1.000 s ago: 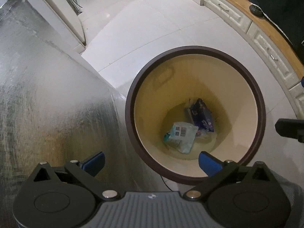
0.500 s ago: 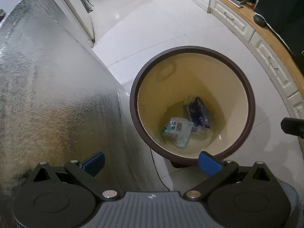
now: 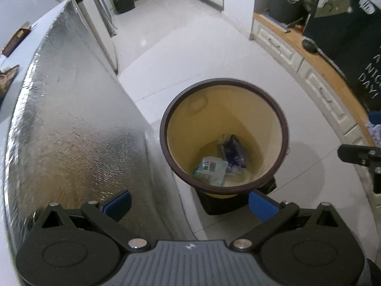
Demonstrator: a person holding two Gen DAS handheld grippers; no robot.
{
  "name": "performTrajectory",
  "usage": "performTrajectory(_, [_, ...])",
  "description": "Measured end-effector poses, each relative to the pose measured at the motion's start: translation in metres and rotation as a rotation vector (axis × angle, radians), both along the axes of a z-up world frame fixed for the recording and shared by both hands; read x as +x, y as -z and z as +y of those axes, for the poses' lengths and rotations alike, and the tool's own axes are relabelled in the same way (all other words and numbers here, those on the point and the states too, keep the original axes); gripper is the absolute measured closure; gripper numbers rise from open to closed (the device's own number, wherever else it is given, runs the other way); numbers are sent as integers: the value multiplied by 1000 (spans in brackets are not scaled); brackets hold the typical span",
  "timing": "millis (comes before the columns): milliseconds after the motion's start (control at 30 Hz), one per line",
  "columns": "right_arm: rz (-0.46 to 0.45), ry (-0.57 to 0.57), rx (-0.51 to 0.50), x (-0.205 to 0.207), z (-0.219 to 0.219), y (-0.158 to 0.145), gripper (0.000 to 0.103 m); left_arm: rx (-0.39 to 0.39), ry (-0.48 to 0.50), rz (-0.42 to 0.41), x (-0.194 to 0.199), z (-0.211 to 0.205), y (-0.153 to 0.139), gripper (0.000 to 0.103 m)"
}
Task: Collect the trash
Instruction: 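Move both open tools back from the bin toward the table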
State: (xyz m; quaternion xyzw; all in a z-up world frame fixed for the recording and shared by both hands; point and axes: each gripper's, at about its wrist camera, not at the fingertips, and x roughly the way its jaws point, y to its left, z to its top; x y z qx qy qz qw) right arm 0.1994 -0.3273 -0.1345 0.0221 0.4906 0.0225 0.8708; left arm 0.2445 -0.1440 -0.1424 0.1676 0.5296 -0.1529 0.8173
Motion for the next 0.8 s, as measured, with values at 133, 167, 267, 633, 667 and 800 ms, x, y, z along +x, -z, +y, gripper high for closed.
performTrajectory(133, [-40,2,5,-15,-2,-12,0,-54,15,-45,-19,1,-20,0])
performTrajectory(167, [-51,3,6,-19,-2,-15,0,-67,17,-56,-23,1,-25,0])
performTrajectory(267, [-86,11,6,-32,-3,-25,0,-104,32,-97,-37,1,-42,0])
performTrajectory(633, [-232,32,11,-82,-1,-67,0,-192,22,-265,-93,14,-97,0])
performTrajectory(667, [-244,33,12,-87,-1,-70,0,-197,16,-280,-97,16,-101,0])
performTrajectory(800, [-300,41,16,-105,0,-86,0,-215,-11,-342,-117,27,-118,0])
